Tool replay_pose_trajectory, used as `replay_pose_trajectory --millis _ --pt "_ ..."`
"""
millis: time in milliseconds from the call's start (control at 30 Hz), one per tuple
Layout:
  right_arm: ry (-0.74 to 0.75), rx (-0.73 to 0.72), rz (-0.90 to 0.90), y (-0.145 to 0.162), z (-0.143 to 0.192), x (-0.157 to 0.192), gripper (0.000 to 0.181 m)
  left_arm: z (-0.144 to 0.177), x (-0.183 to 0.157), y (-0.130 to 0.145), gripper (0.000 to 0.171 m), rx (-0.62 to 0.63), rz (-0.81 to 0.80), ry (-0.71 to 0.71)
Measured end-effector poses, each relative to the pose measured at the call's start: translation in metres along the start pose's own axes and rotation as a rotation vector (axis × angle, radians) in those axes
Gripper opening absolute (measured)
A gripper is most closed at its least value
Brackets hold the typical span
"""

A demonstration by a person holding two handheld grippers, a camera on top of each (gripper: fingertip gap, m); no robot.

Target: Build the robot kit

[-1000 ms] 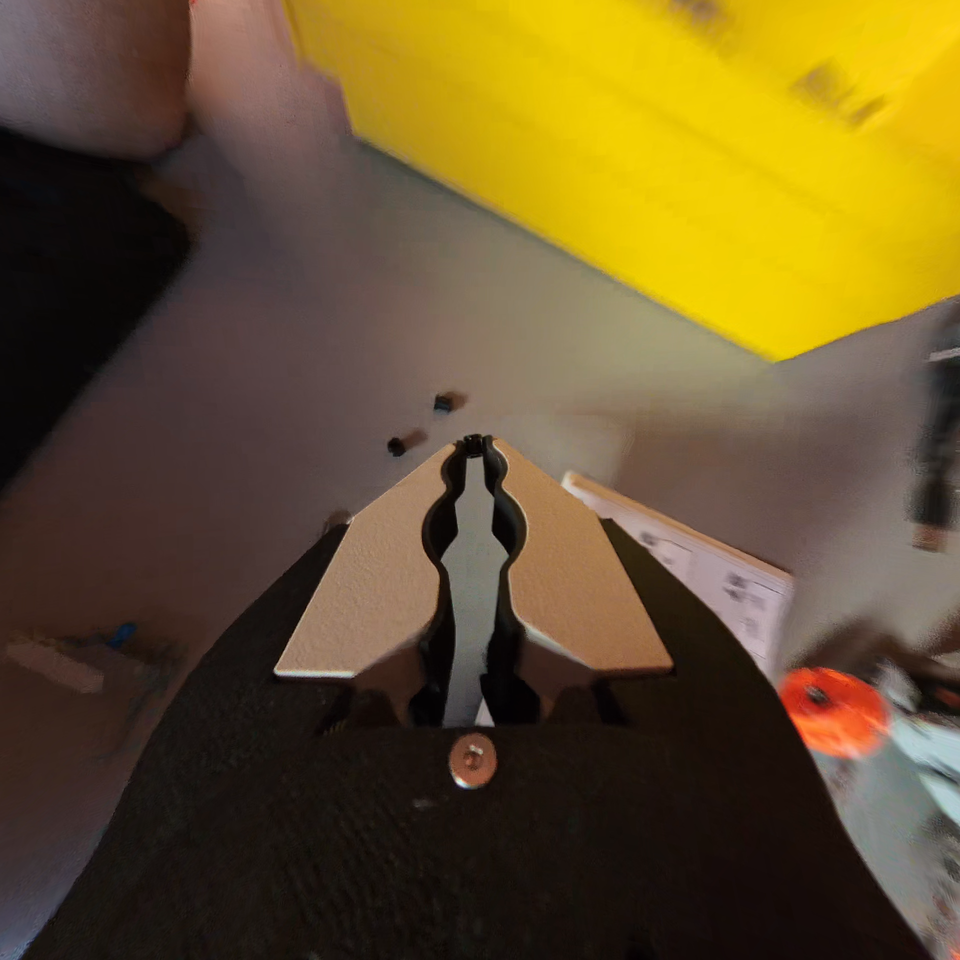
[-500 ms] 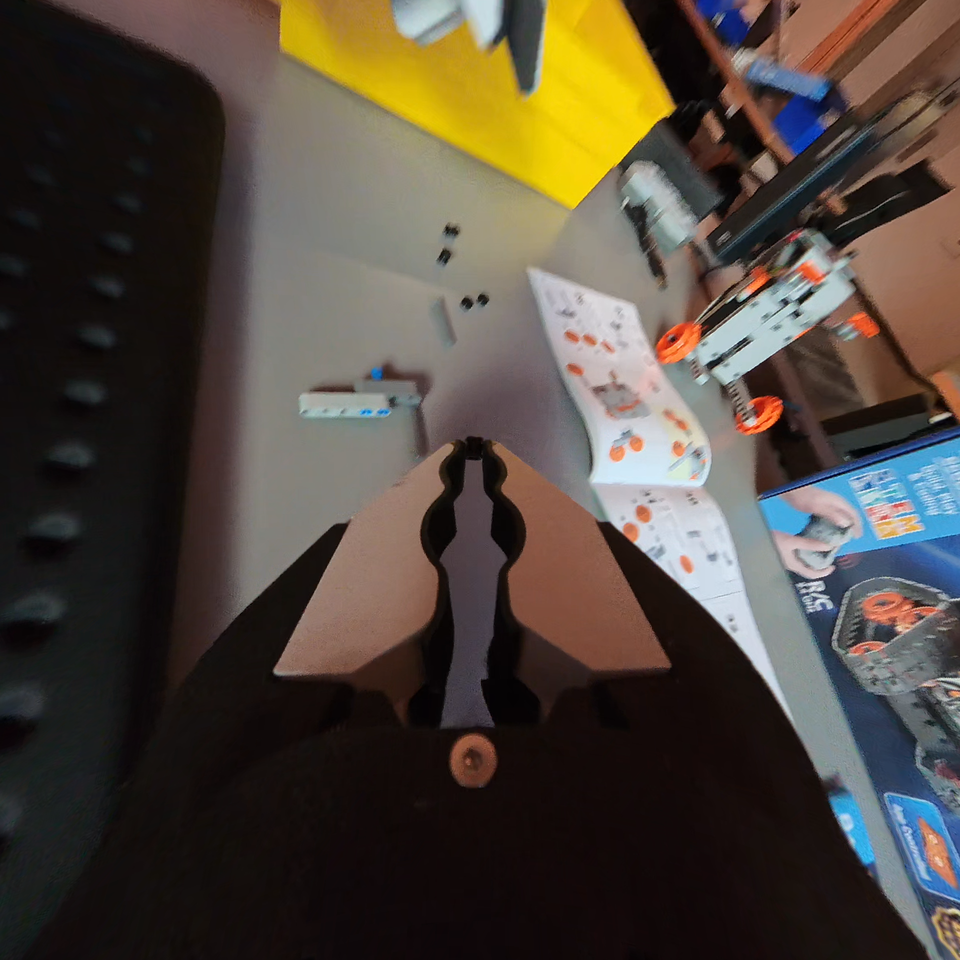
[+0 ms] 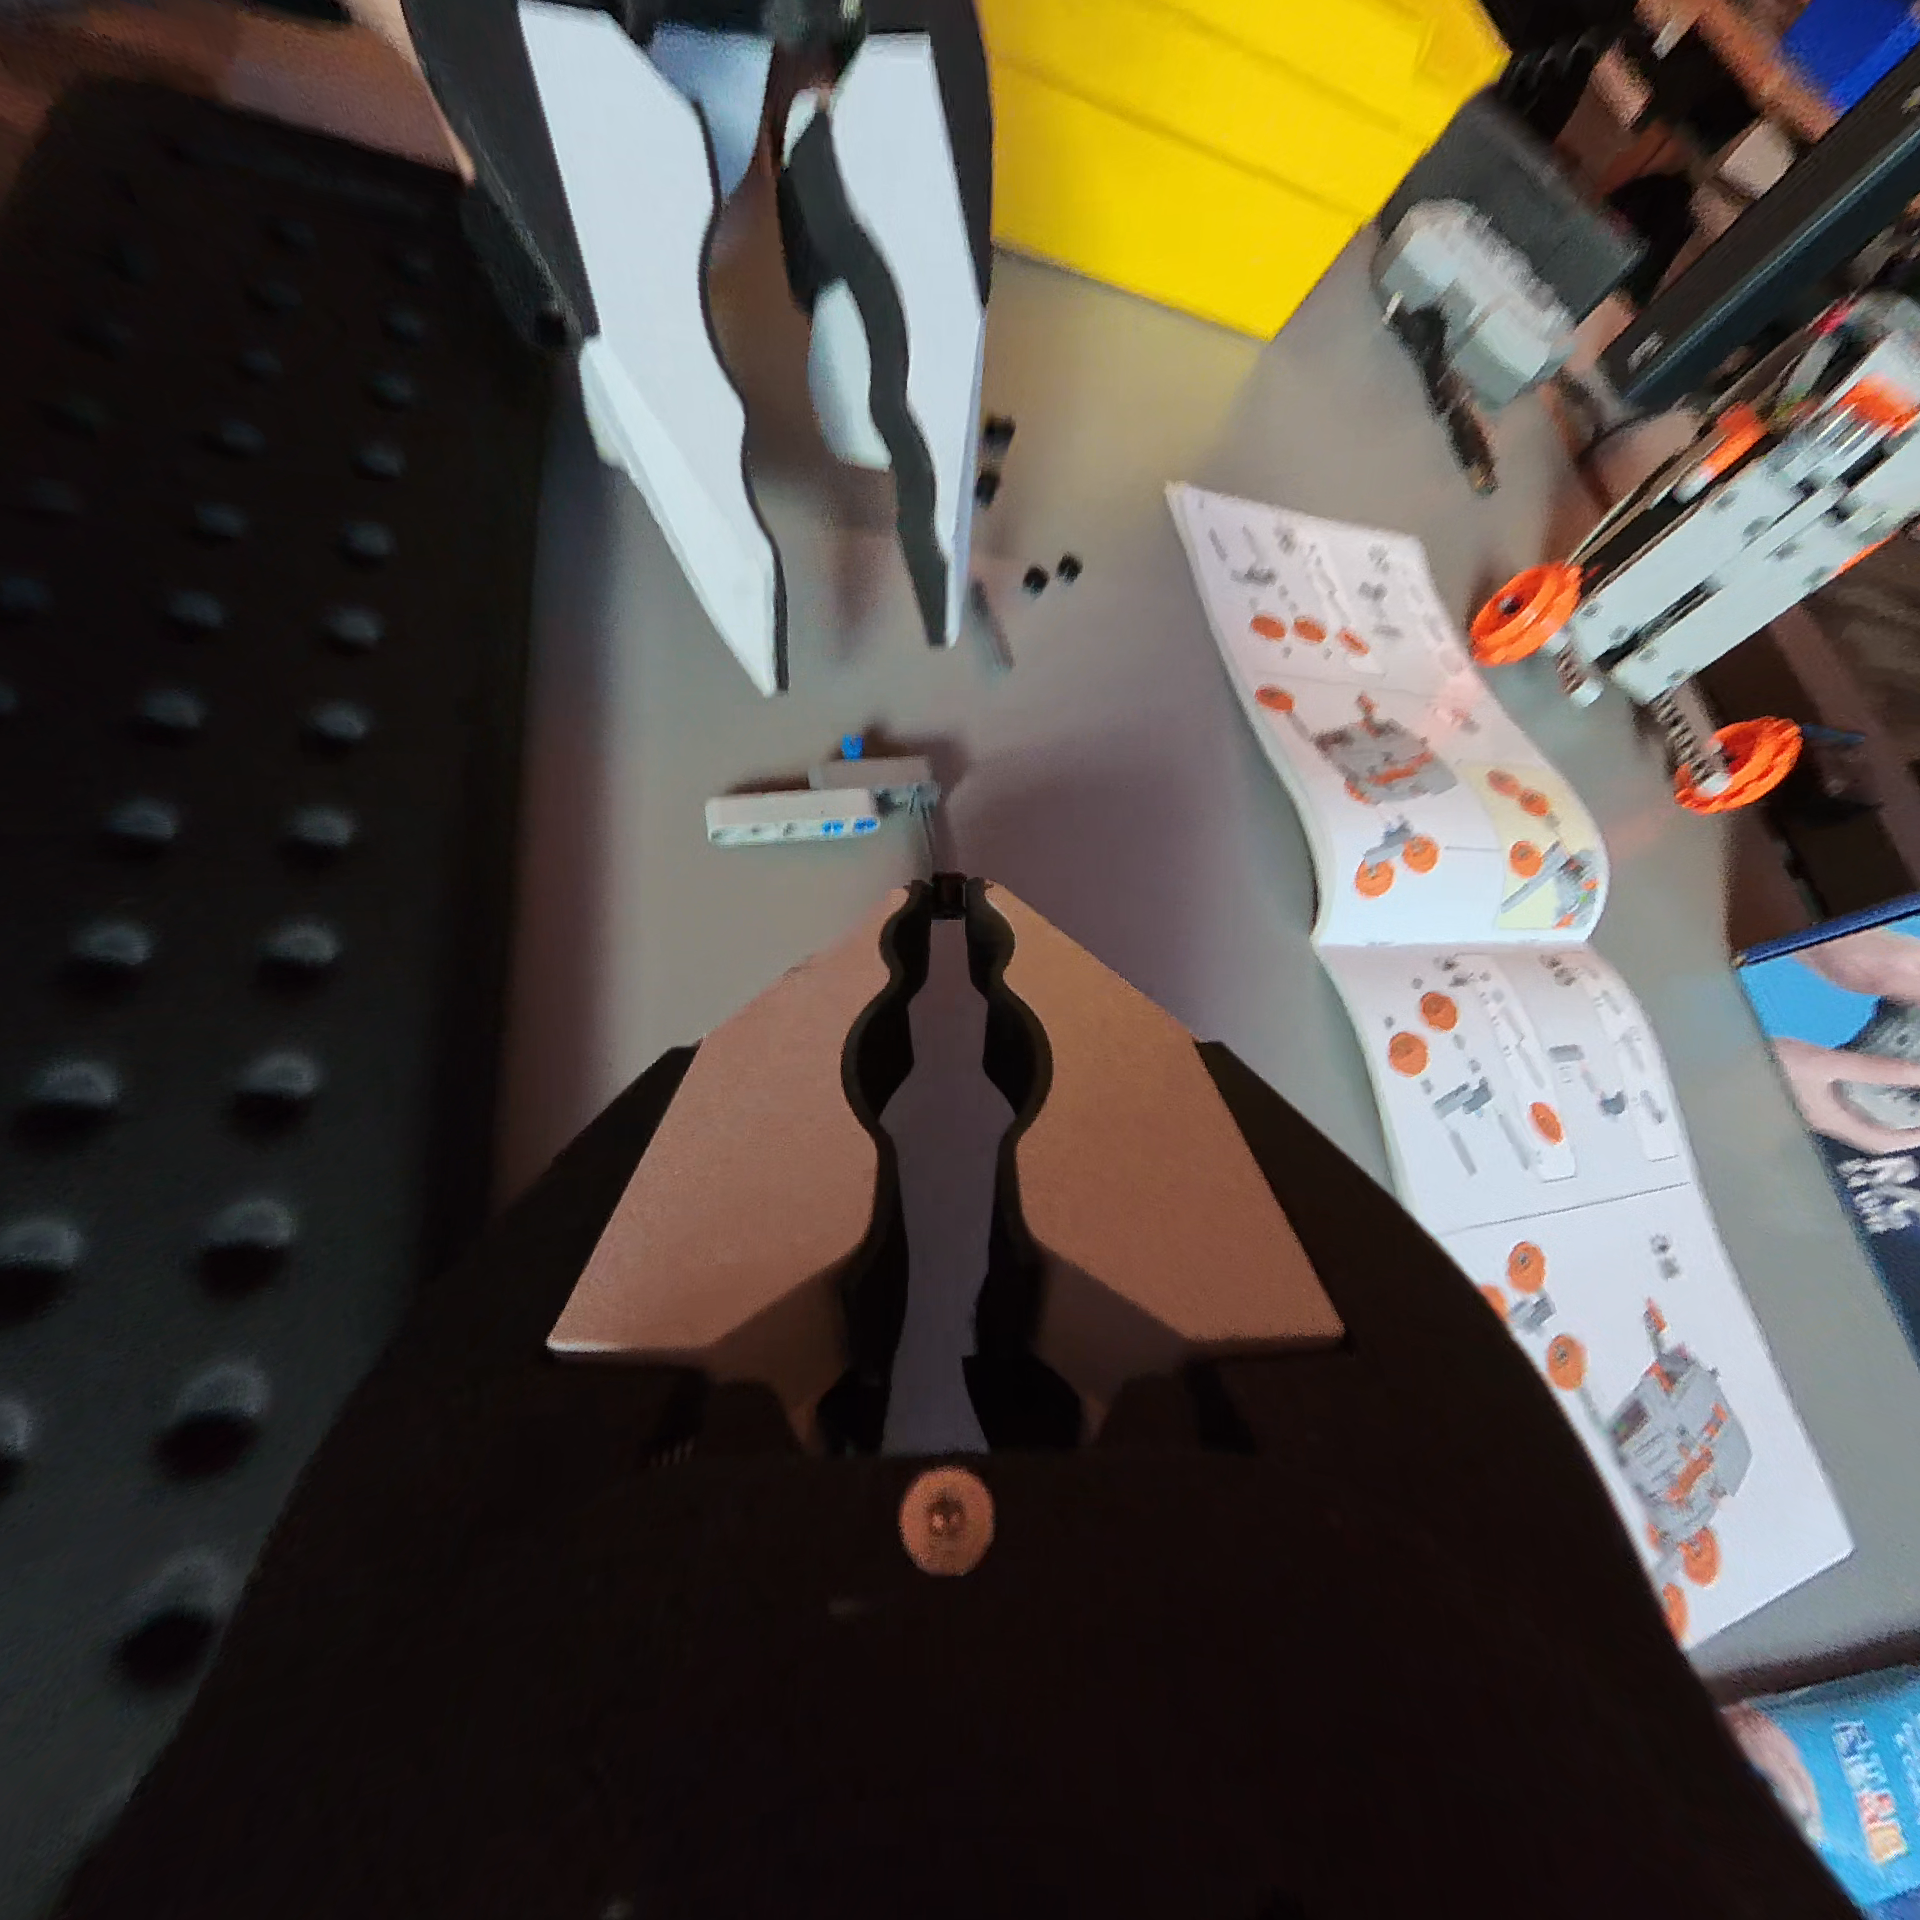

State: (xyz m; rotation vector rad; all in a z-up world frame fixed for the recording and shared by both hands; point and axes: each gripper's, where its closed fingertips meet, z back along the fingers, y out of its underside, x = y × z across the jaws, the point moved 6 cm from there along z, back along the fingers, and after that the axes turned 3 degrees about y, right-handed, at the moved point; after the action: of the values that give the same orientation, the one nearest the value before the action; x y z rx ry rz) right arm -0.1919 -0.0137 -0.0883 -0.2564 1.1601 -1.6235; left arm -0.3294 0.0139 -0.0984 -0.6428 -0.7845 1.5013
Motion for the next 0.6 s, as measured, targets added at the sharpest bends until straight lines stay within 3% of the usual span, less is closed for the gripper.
replay_pose_trajectory --millis 100,200,367,600 --pt "0.104 -0.123 0.080 -0.021 0.008 -0.001 0.005 0.006 -0.004 -0.010 0.030 -0.098 0.151 0.027" --pt "0.174 -0.203 0.165 -0.035 0.011 0.003 0.005 0.014 0.000 -0.018 0.021 -0.143 0.226 -0.042" --pt "0.218 -0.298 0.219 -0.049 0.018 0.008 0.006 0.021 -0.013 -0.040 0.018 -0.255 0.305 0.094" --pt "0.188 -0.318 0.207 -0.049 0.020 0.010 0.006 0.023 -0.013 -0.057 0.008 -0.429 0.446 0.262"
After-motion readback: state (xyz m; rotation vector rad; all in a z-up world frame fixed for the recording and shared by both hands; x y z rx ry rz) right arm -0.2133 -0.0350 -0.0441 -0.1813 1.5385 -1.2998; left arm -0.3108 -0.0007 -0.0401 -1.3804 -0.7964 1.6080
